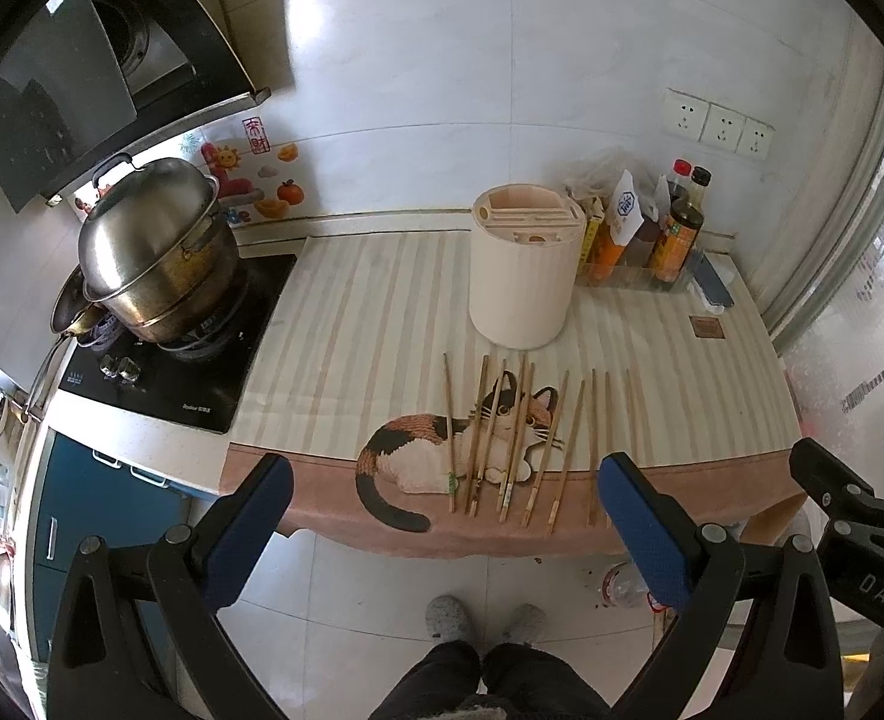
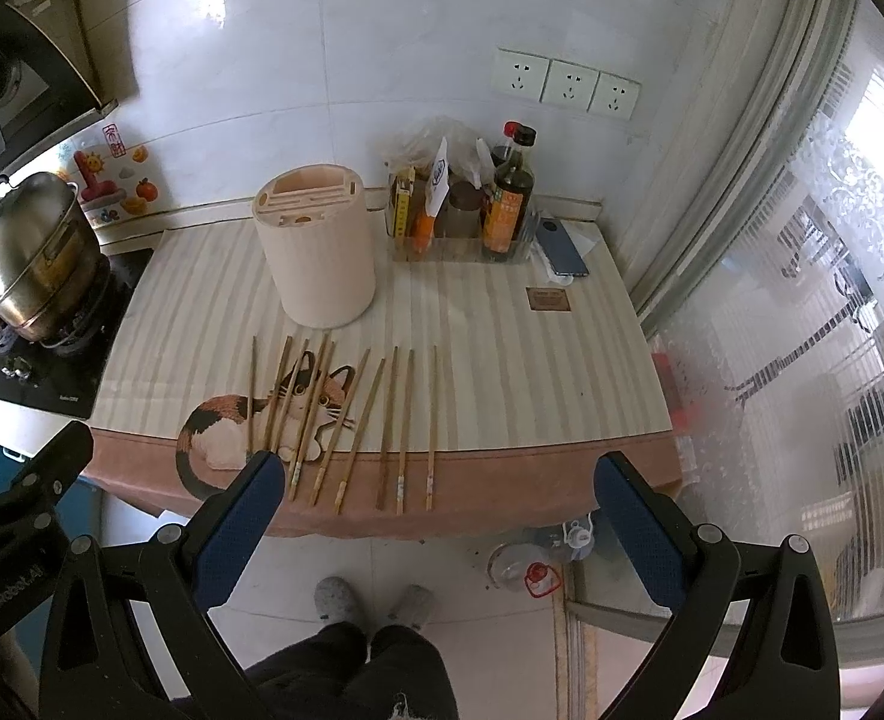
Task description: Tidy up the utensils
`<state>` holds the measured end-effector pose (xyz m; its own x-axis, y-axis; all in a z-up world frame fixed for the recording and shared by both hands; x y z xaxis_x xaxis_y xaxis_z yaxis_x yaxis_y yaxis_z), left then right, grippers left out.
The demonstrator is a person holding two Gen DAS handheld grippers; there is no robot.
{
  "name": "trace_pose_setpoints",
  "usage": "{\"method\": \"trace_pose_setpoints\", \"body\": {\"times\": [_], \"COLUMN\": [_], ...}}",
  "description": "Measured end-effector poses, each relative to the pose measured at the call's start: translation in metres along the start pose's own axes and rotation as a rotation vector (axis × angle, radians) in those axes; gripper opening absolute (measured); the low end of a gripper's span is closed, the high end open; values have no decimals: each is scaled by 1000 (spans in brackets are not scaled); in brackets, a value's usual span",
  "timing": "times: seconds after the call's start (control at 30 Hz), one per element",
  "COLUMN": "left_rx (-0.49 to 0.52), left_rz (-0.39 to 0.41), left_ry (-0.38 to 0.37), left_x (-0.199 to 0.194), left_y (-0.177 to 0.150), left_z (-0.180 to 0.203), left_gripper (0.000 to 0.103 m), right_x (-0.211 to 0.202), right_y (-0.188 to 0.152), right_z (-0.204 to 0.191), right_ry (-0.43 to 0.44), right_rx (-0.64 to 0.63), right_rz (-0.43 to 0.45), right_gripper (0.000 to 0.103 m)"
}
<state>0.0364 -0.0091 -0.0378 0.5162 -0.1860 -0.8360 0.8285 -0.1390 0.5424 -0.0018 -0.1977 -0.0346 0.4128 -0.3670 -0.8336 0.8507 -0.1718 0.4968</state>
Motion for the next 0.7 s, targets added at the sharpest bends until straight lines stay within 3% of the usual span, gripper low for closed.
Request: {"method": "trace_pose_setpoints", "body": {"times": [0.7], "left_rx": [-11], "left_rz": [10], "left_ry": [2], "left_x": [-3], "left_y": [5], "left_z": [-4], "left_gripper": [103], "right_x": [-1], "right_y": [6], "right_z": [-3], "right_ry": [6], "right_rx": [-6], "right_rz": [15], "right_gripper": [103]}}
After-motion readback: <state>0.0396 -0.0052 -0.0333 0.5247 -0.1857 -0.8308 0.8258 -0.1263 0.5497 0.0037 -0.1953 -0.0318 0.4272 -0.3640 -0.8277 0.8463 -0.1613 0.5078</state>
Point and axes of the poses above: each gripper's, at about its wrist camera, not at the fingertips, and x roughly the way its jaws point, z to its right, y to its top, the point moved 5 cm from there along x, roughly the way its jaws point, and after that the axes turned 9 degrees about -y, right-handed, at the moved point
